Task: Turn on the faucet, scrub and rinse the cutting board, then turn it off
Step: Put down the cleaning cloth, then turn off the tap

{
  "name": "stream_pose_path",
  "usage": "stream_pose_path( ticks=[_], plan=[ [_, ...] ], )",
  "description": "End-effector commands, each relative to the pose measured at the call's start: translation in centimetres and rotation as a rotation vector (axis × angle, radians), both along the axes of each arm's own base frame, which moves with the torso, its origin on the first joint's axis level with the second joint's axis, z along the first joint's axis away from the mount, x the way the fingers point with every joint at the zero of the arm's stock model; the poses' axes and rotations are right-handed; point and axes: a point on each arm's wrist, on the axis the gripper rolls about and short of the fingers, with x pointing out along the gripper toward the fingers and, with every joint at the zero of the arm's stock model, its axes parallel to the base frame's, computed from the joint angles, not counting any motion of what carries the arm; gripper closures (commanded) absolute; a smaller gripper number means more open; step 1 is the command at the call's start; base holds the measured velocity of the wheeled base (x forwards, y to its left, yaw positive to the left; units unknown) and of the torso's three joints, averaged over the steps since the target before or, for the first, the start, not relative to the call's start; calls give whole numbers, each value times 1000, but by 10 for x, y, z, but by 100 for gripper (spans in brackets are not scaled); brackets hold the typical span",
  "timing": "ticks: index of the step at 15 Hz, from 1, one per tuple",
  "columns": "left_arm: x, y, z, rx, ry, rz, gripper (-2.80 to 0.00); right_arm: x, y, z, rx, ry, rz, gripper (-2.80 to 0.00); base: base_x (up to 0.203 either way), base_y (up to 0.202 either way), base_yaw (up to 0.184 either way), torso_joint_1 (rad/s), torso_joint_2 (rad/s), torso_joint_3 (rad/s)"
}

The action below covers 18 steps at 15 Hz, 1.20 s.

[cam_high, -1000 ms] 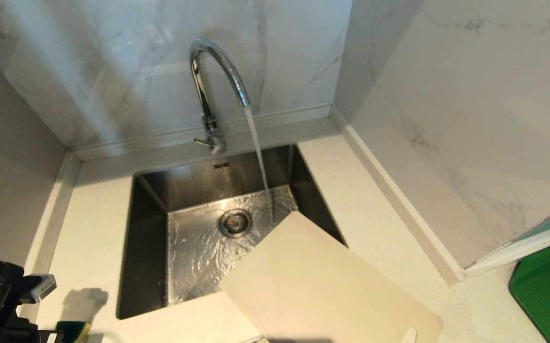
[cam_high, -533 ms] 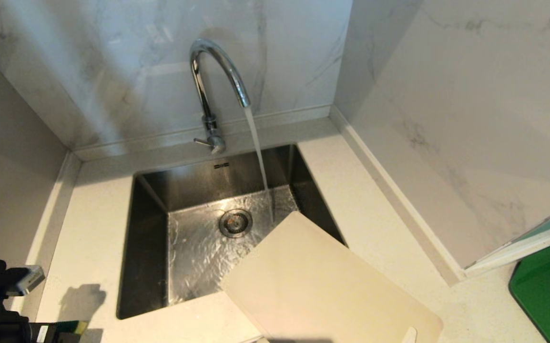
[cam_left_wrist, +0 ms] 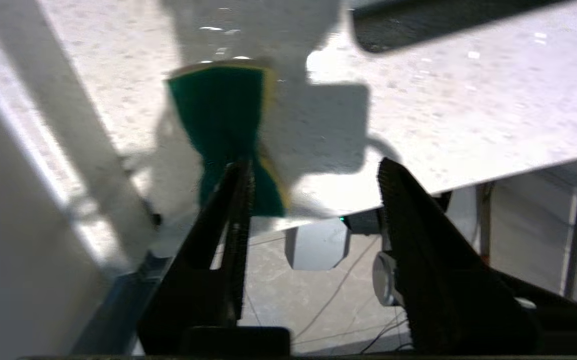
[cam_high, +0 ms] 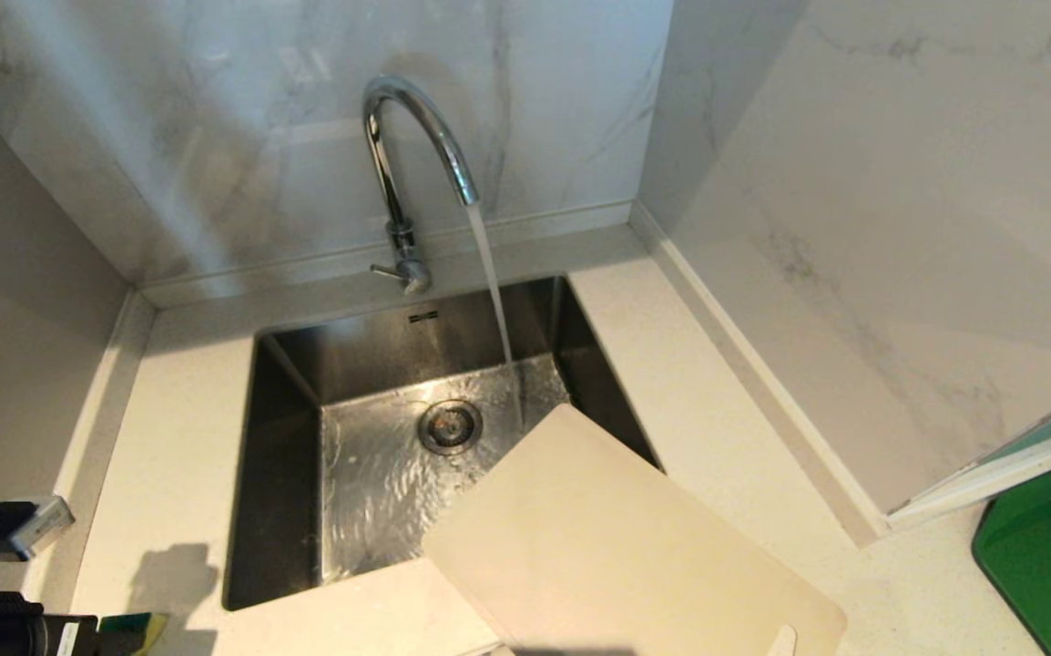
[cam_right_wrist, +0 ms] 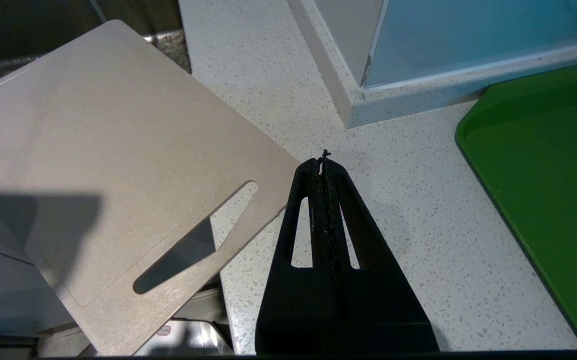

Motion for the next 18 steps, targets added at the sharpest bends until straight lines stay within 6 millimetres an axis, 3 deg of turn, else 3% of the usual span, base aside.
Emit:
stream_pose_path(
  ticks=[1,6,12,18],
  plan=[
    [-1,-16,10,-59,-40,-47,0,0,0,0,0,3,0,0,0,0,0,0,0,0],
    [23,-41,53,-145,-80,-73,0,0,0,0,0,3,0,0,0,0,0,0,0,0],
    [36,-56,71,-169,-104,-158,0,0,0,0,0,2,1,0,0,0,0,0,0,0],
    [88,-92,124,-188,-158,-215,0,0,0,0,0,2,0,0,0,0,0,0,0,0]
  ],
)
